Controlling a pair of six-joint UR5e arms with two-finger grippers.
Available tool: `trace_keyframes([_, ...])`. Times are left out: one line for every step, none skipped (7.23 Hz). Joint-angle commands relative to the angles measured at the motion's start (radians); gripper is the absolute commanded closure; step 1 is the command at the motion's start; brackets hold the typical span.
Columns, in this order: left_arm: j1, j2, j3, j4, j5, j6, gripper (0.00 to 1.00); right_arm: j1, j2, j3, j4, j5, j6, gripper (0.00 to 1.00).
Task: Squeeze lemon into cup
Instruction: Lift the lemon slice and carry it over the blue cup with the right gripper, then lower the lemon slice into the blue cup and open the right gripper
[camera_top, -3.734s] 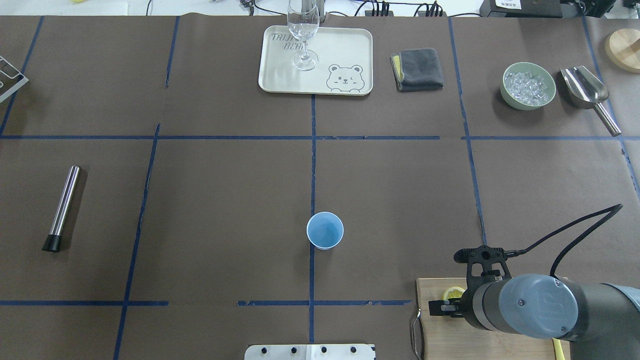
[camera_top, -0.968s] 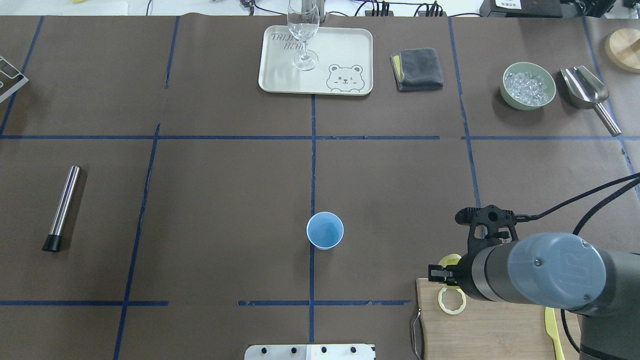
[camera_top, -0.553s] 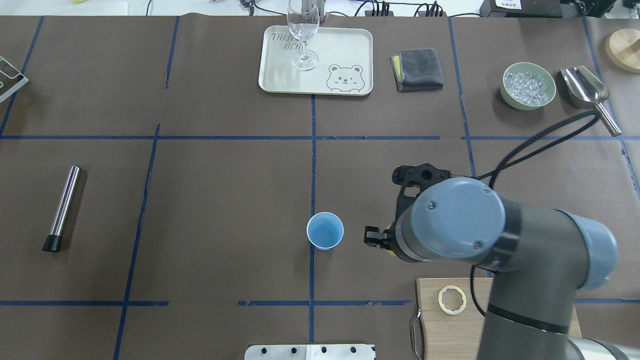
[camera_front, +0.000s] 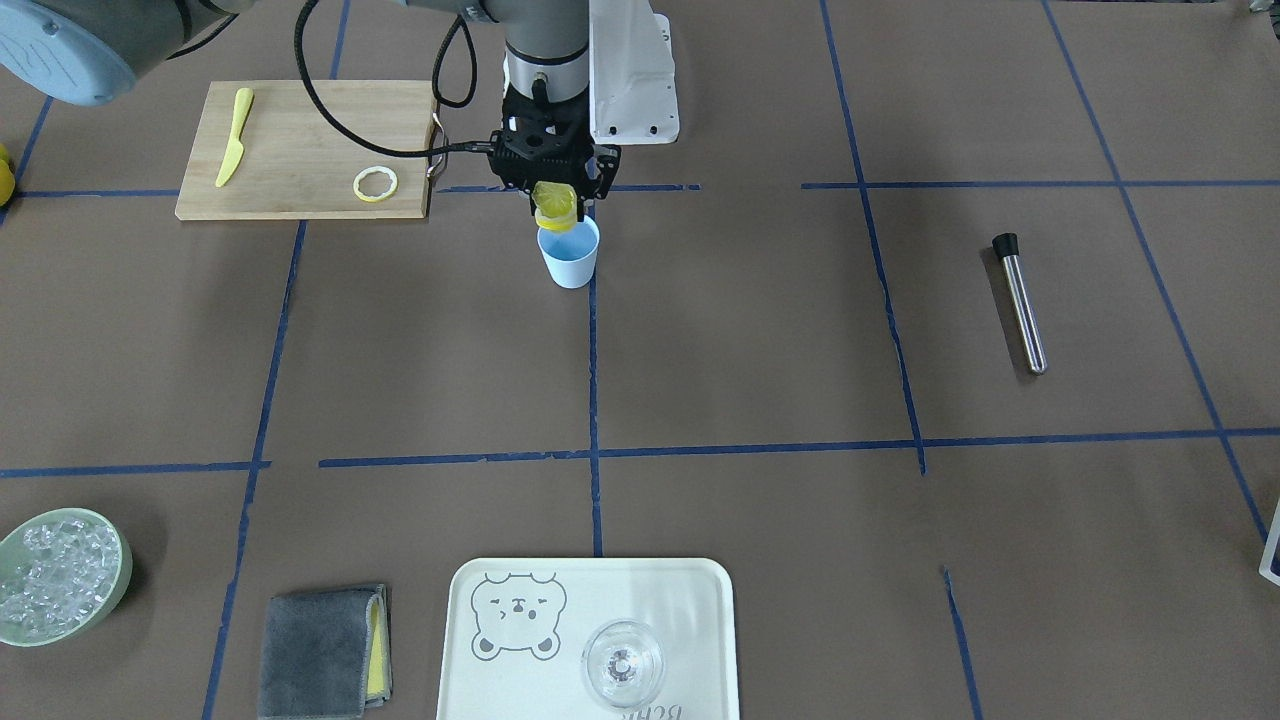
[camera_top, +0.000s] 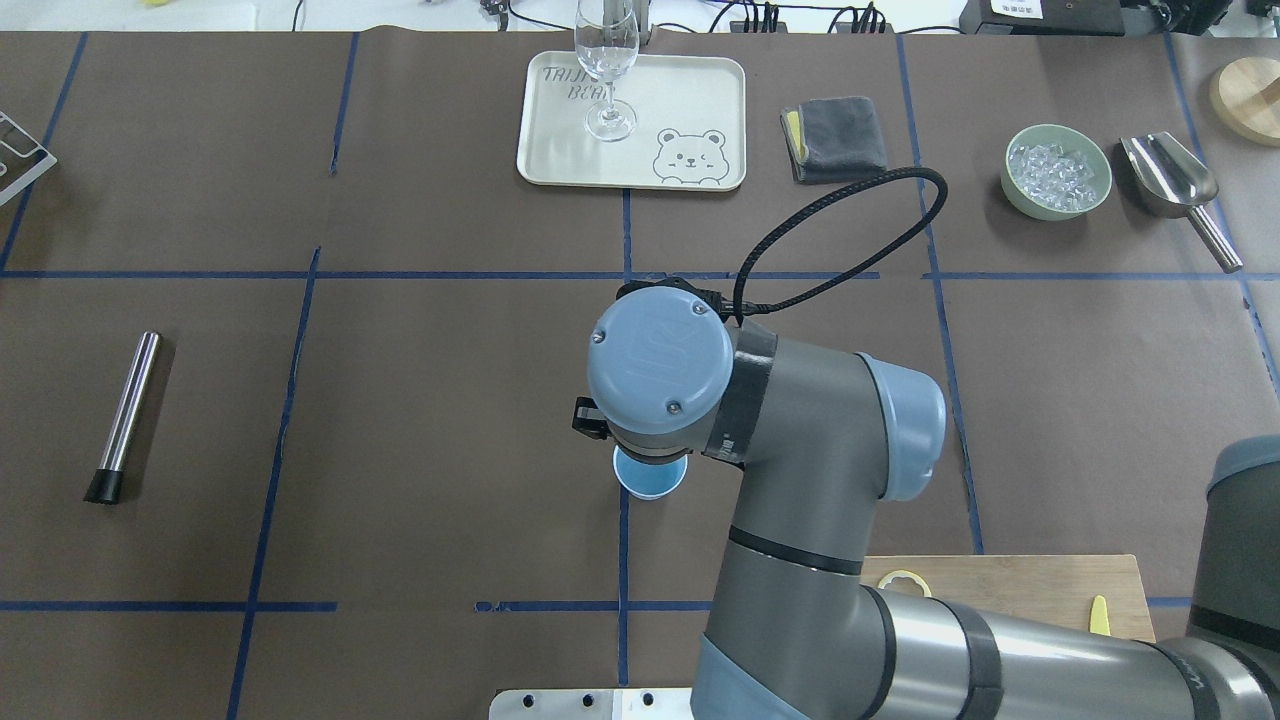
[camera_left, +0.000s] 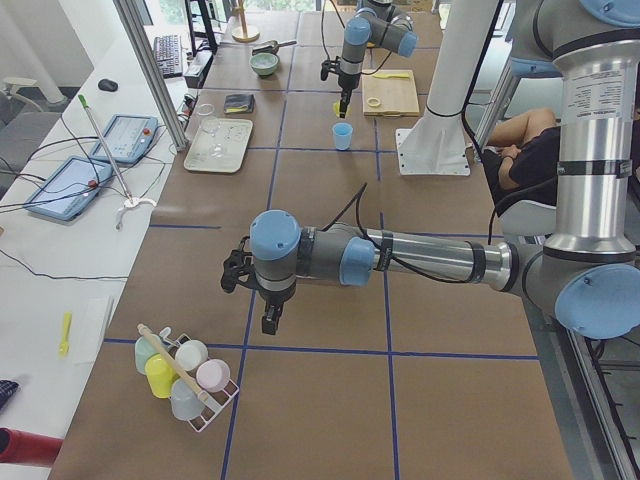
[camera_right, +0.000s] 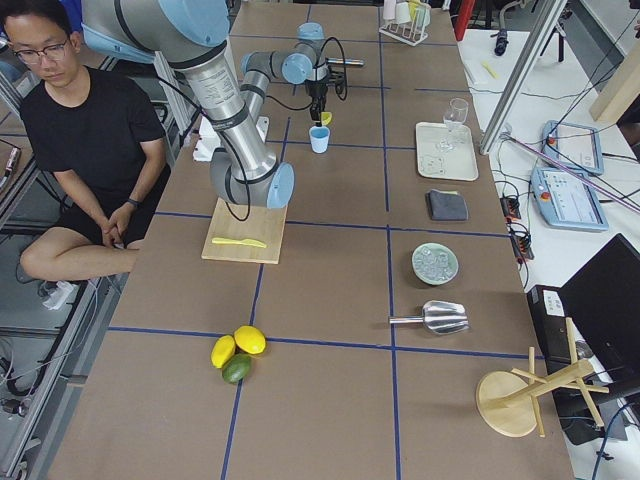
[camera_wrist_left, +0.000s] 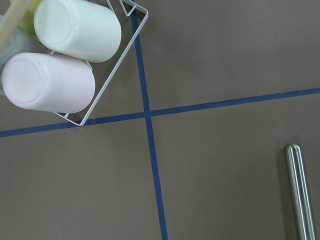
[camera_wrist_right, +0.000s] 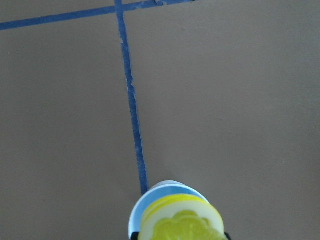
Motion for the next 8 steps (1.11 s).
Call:
trace_keyframes([0.000,0.001,0.008,-0.001,0.000,0.003,0.00,0.001,0.044,-0.067,0.011,0.000,0.002,0.52])
trace_keyframes([0.000,0.000,0.010,0.001,0.000,-0.001,0.00,-0.001,0.044,-0.081,0.008,0.003,0.000,0.52])
trace_keyframes([0.000,0.000,0.011,-0.001,-0.001,-0.003,0.00,-0.004,0.039,-0.099,0.000,0.005,0.001,0.51])
trace_keyframes([0.000,0.000,0.016,-0.001,-0.003,-0.001,0.00,-0.005,0.036,-0.099,-0.013,0.008,0.000,0.51])
trace_keyframes([0.000,0.000,0.016,-0.001,-0.003,-0.001,0.00,-0.005,0.036,-0.099,-0.013,0.008,0.000,0.50])
trace_keyframes([0.000,0.000,0.016,-0.001,-0.003,-0.001,0.00,-0.005,0.038,-0.099,-0.015,0.011,0.000,0.42])
trace_keyframes([0.000,0.000,0.016,-0.001,-0.003,-0.001,0.00,-0.005,0.035,-0.099,-0.015,0.019,-0.002,0.15])
trace_keyframes([0.000,0.000,0.016,-0.001,-0.003,-0.001,0.00,-0.005,0.032,-0.098,-0.016,0.032,-0.002,0.00])
